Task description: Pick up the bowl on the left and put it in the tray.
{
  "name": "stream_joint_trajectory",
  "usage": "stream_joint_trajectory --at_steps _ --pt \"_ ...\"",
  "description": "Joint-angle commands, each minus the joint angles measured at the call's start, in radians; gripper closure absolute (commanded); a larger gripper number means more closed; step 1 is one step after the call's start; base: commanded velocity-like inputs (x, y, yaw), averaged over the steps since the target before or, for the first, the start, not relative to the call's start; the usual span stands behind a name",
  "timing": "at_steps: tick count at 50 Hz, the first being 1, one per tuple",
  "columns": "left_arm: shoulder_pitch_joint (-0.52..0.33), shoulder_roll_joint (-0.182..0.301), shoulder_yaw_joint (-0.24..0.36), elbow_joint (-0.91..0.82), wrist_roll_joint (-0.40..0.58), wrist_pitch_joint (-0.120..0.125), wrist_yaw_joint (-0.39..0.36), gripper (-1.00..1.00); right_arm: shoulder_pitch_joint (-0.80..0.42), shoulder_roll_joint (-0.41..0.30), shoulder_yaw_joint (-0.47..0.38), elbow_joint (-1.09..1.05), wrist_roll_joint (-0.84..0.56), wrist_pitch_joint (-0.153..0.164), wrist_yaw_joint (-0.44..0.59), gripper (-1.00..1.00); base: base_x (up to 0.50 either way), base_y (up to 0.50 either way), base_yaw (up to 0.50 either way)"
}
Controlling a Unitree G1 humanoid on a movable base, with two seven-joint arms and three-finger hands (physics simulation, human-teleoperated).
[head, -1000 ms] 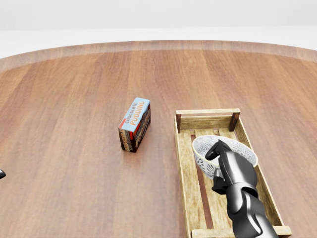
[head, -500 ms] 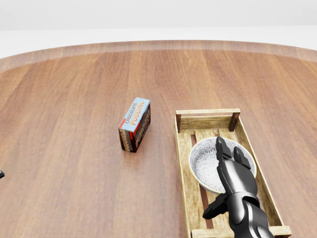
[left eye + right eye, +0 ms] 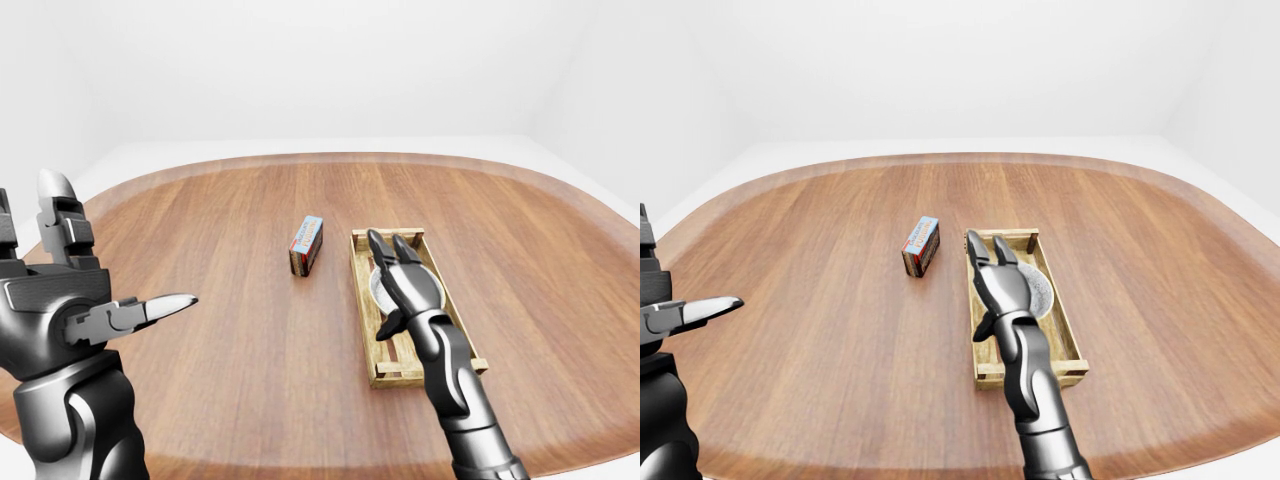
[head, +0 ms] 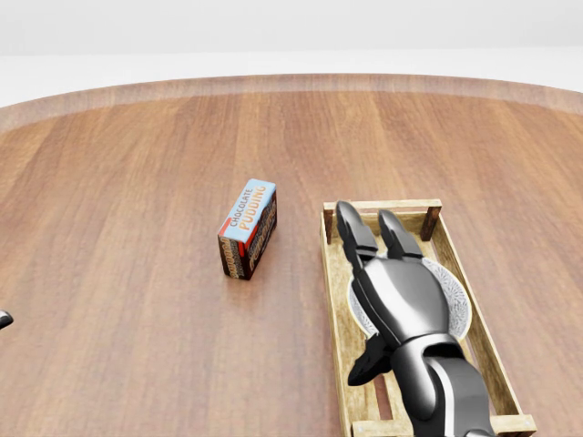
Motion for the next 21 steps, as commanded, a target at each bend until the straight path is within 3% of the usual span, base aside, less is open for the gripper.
stream_joint_trajectory --at_steps 1,13,21 --pt "-0.001 0.001 0.002 0.0 -0.003 0.0 0.001 -1.0 0.078 0.087 0.113 -0.389 -0.275 0.0 0.228 -1.0 0.0 0.0 0.0" --pt "-0.002 0.007 0.016 -0.007 -0.021 0.0 0.007 -1.0 0.035 0.216 0.204 -0.676 -0.593 0.0 0.503 -1.0 0.0 0.0 0.0" --pt "0.001 0.008 0.023 -0.019 -0.03 0.0 0.008 -1.0 0.007 0.323 0.308 -0.82 -0.79 0.0 0.503 -1.0 0.0 0.0 0.0"
